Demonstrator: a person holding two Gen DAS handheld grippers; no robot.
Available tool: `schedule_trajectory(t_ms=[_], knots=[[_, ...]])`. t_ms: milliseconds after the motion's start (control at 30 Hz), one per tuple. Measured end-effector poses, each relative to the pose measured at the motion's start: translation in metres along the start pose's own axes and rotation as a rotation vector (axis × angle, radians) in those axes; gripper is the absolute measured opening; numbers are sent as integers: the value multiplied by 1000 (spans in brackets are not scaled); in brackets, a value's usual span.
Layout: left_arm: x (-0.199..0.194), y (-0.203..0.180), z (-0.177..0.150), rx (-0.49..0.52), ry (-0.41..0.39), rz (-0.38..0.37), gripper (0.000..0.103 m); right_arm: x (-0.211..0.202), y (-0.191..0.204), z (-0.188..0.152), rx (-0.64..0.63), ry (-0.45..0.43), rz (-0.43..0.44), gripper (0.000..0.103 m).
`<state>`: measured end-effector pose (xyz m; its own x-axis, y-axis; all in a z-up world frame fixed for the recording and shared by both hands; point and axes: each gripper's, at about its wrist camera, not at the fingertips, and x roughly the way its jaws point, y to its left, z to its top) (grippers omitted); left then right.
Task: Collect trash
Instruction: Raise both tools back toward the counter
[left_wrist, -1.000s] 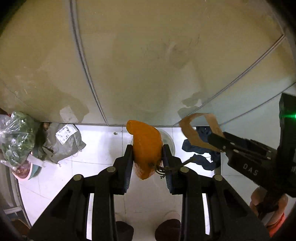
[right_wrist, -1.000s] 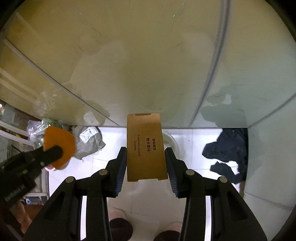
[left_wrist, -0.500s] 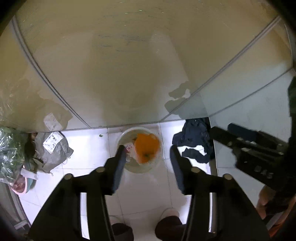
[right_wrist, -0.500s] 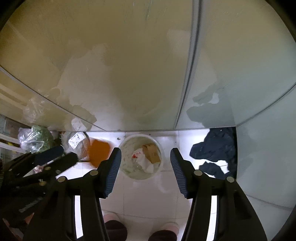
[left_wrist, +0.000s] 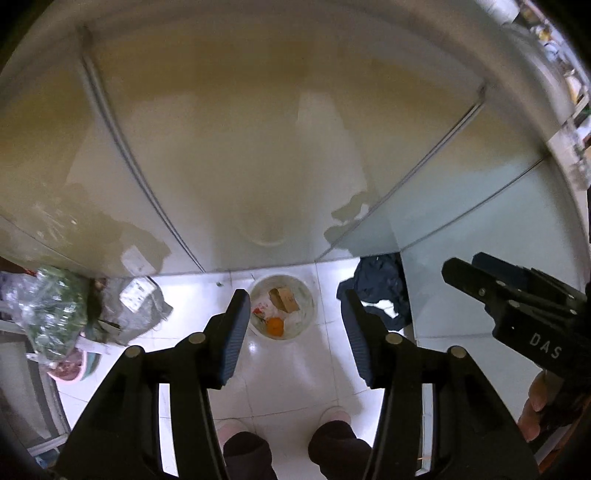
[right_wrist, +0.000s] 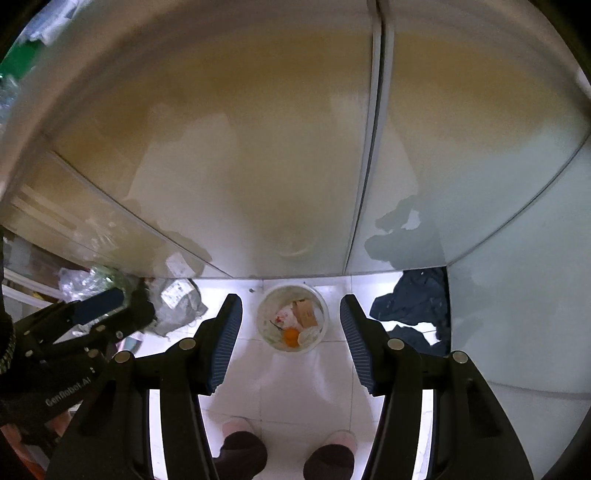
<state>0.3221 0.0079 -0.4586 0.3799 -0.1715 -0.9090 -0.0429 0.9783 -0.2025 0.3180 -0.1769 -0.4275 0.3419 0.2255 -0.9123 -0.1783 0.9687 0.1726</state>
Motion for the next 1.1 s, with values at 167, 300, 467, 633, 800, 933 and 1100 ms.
schedule_trajectory(t_ms=[167,300,467,633,800,933,1100], knots=[[-89,-1,20,7,-85,-4,50,-78,22,12,13,-69,3,51],[-157,1,38,29,-163,-5,50,-140,44,24,28,-141,-4,51],[-243,7,59,67,-270,-15,50,-214,76,40,46,-258,-15,51],[-319,14,71,96,-397,-23,50,-279,102,48,69,-391,-1,51],[-380,17,85,123,-515,-12,58,-330,129,58,48,-532,-8,52],[-408,19,101,116,-600,3,69,-352,138,68,32,-617,-28,66],[-415,17,131,77,-649,-5,90,-364,129,89,44,-692,-34,85]])
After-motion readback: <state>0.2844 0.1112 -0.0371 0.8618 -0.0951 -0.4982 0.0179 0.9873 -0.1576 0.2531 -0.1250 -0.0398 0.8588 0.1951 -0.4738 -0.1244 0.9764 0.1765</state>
